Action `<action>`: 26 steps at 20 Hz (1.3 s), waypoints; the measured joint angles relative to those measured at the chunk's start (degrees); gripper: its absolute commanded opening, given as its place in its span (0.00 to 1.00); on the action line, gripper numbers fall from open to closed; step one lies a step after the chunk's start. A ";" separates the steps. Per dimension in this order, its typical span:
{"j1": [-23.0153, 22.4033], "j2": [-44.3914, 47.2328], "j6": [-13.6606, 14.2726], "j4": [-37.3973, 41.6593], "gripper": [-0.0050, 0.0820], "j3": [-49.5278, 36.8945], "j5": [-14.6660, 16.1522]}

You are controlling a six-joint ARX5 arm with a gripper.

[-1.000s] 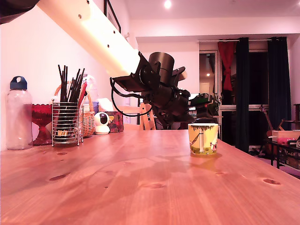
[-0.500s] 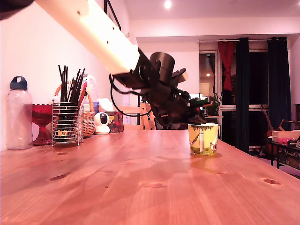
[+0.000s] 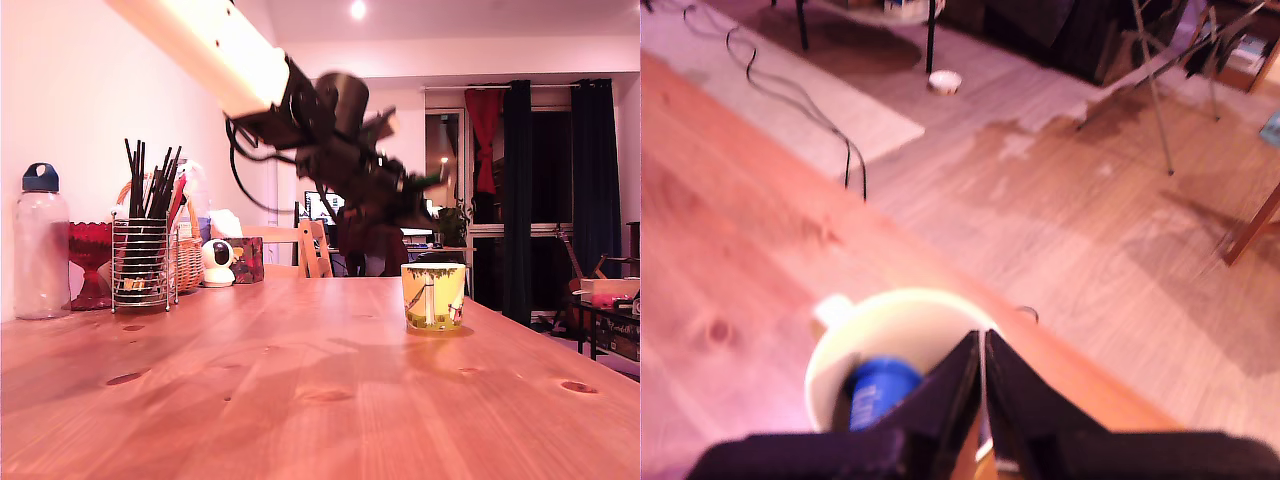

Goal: Pick the coffee capsule and then drop it inside the coffee cup in front of you

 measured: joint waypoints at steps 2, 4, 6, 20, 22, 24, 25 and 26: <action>0.00 -0.42 0.48 -0.63 0.04 0.00 0.37; 0.00 -1.01 0.74 -2.34 0.04 0.00 0.46; 0.22 -2.38 1.95 -4.50 0.04 0.00 0.44; 6.47 -17.81 6.16 -19.37 0.04 0.70 0.48; 7.63 -17.81 6.80 -21.68 0.04 0.70 0.66; 8.24 -17.88 7.32 -23.85 0.04 0.70 1.86; 8.28 -17.94 7.34 -24.70 0.04 0.70 2.14; 8.24 -17.99 7.56 -25.81 0.04 0.70 2.49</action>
